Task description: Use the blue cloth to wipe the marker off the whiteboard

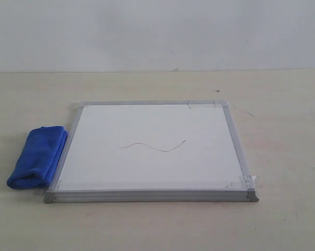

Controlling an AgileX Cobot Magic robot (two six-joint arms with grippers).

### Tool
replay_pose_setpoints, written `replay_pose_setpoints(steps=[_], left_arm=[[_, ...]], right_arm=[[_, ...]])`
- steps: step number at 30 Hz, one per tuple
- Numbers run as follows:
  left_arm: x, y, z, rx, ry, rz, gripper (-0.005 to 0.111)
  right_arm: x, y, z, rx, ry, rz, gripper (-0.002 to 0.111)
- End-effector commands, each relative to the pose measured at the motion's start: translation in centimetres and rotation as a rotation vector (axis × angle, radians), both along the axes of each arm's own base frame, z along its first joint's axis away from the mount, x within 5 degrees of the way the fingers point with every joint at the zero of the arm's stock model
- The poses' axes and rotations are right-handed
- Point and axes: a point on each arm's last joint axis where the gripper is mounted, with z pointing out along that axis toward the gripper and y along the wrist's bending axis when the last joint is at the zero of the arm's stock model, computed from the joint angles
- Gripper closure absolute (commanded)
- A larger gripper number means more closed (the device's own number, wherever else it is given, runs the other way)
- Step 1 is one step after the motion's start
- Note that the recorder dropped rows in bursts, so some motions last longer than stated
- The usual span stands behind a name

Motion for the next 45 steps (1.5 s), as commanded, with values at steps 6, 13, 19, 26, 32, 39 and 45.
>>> replay_pose_setpoints(steps=[6,13,19,26,32,39,45], left_arm=[[0.0,0.0,0.0,0.004,-0.008,0.002,0.102],[0.0,0.0,0.0,0.004,-0.01,0.002,0.102],[0.0,0.0,0.0,0.004,-0.01,0.002,0.102],[0.0,0.0,0.0,0.004,-0.01,0.002,0.102],[0.0,0.0,0.0,0.004,-0.01,0.002,0.102],[0.0,0.0,0.0,0.004,-0.01,0.002,0.102],[0.0,0.0,0.0,0.004,-0.01,0.002,0.102]], right_arm=[[12.8,8.4,-2.6,-0.249,0.446,0.281,0.093],[18.6,20.9,-10.1,-0.21,0.685,0.476,0.091],[21.5,28.0,-11.8,-0.154,0.871,0.502,0.053],[26.6,36.4,-15.0,-0.096,0.83,0.539,0.05],[29.1,39.3,-20.6,-0.02,0.892,0.505,0.038],[30.7,41.3,-25.0,-0.001,0.934,0.486,0.037],[31.1,41.6,-27.2,0.034,0.942,0.471,0.036]])
